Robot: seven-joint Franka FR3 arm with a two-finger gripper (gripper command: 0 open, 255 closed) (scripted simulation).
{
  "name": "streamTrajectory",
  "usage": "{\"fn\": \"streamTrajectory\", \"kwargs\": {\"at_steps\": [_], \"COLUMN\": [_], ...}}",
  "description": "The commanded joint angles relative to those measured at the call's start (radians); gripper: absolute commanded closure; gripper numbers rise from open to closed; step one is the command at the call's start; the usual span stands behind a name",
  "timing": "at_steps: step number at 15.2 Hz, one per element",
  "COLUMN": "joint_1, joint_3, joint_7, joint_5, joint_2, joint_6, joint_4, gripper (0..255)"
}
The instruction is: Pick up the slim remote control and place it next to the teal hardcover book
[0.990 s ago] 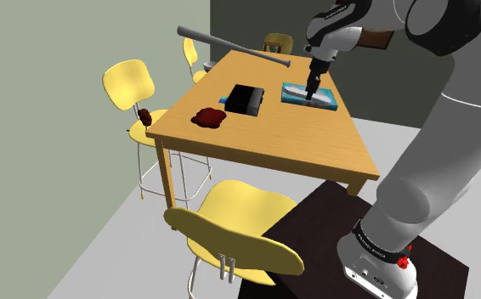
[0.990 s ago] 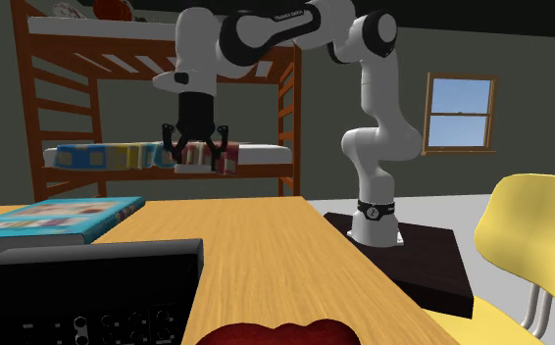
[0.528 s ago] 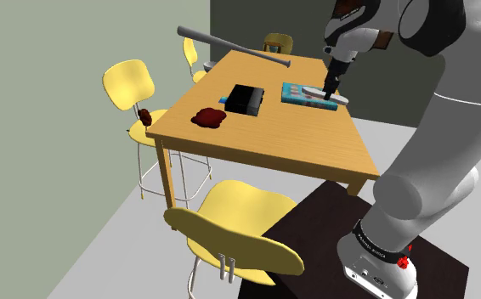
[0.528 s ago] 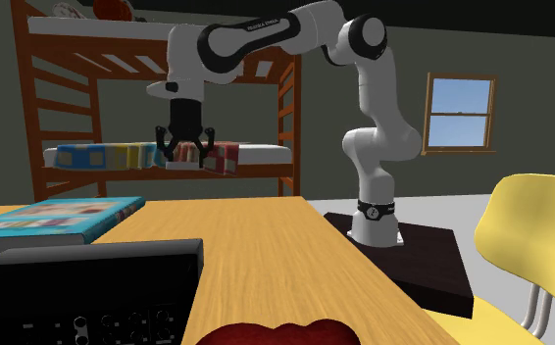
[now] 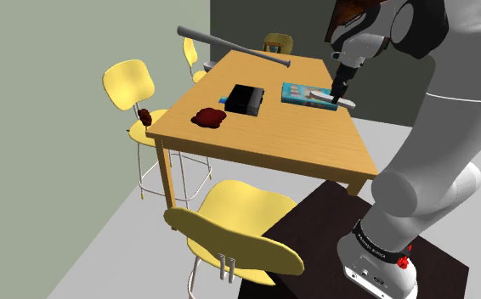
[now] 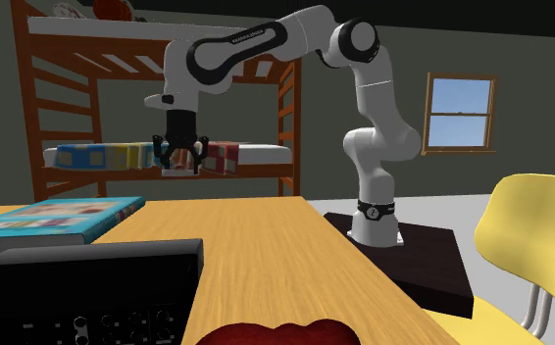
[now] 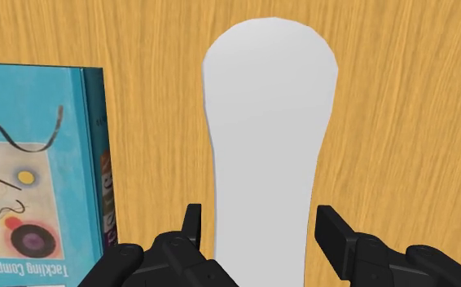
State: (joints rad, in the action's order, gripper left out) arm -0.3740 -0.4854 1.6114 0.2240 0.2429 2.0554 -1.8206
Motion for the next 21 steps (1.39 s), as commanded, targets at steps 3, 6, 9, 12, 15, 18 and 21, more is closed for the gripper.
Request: {"fn": "streamTrajectory", "kwargs": {"at_steps": [3,6,9,12,15,18,21], "joint_1": [-0.003,-0.006,-0.009,-0.013,-0.016,-0.016,-0.016], "joint_3": [0.004,0.008,0.013,0.019,0.022,0.022,0.022], "joint_7": [0.015,0.025,0.037,0.049,0.055,0.055,0.055], "joint_5": [0.015,0.028,0.042,0.057,0.066,0.066,0.066], "joint_2": [0.018,0.036,0.054,0.075,0.086,0.086,0.086], "joint_6": [0.047,0.081,0.114,0.146,0.164,0.164,0.164], "joint_4": [-0.031,-0.05,-0.068,-0.083,-0.091,-0.091,-0.091], "gripper": [255,255,255,255,255,255,255]}}
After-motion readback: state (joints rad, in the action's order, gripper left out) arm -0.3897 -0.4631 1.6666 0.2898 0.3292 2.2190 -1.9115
